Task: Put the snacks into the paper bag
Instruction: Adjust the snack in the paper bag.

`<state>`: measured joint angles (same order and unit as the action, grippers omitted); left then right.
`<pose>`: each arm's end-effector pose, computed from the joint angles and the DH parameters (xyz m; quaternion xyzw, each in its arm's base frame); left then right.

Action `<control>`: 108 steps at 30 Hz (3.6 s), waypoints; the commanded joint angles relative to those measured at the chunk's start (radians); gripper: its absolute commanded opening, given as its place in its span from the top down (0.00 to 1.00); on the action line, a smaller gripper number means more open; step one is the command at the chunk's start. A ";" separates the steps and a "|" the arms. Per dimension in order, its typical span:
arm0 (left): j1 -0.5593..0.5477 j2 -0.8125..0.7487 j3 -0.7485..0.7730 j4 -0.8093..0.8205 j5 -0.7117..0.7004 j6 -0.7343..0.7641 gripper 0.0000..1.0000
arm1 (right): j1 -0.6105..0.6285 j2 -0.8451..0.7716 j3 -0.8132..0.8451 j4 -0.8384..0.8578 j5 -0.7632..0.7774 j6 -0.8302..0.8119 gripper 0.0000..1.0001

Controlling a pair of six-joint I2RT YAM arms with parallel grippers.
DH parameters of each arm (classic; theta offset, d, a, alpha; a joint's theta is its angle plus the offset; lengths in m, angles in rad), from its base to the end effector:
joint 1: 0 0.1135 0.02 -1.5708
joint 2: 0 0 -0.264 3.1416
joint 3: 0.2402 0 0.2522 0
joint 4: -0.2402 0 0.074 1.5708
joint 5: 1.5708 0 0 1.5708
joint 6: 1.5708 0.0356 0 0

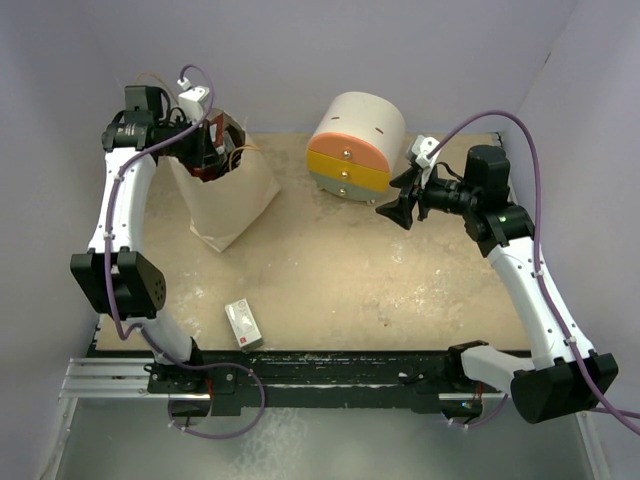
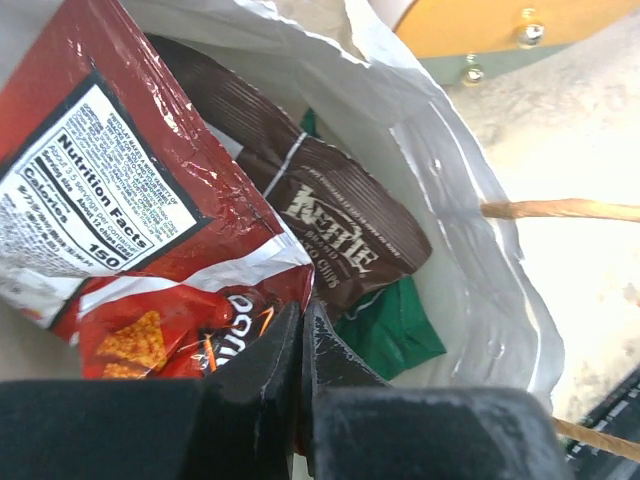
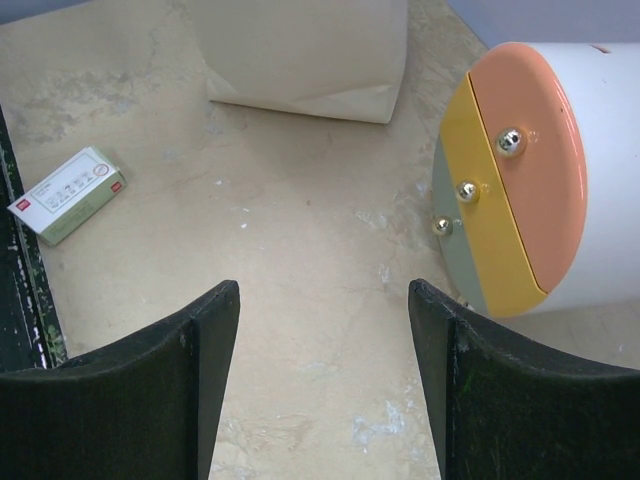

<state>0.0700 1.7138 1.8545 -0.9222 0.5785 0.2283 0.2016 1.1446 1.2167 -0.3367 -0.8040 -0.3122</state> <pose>0.3659 0.0061 0.3954 0.1793 0.8733 -0.2056 0.4035 0.2360 0.0744 0.4056 -0.4156 0.6465 0.2794 0.5755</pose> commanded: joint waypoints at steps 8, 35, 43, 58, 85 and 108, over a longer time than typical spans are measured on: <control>-0.031 0.019 0.080 -0.173 0.210 -0.052 0.99 | -0.007 -0.022 -0.003 0.042 -0.035 0.020 0.29; -0.067 0.167 0.146 -0.444 0.110 0.176 0.58 | -0.016 -0.022 -0.016 0.053 -0.035 0.023 0.28; -0.066 0.103 0.209 -0.394 0.040 0.186 0.41 | -0.017 -0.021 -0.017 0.053 -0.037 0.024 0.28; -0.048 -0.004 0.266 -0.215 -0.071 0.140 0.26 | -0.019 -0.014 -0.015 0.056 -0.042 0.027 0.28; 0.035 0.045 0.177 0.200 -0.302 0.036 0.54 | -0.020 -0.017 -0.022 0.064 -0.049 0.030 0.27; 0.028 0.232 0.059 -0.109 0.051 0.054 0.88 | -0.028 -0.022 -0.034 0.067 -0.048 0.034 0.27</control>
<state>0.1043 1.9137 1.8759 -0.8783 0.5209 0.2691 0.1810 1.1431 1.1881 -0.3012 -0.8299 -0.2947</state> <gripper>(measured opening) 0.092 0.729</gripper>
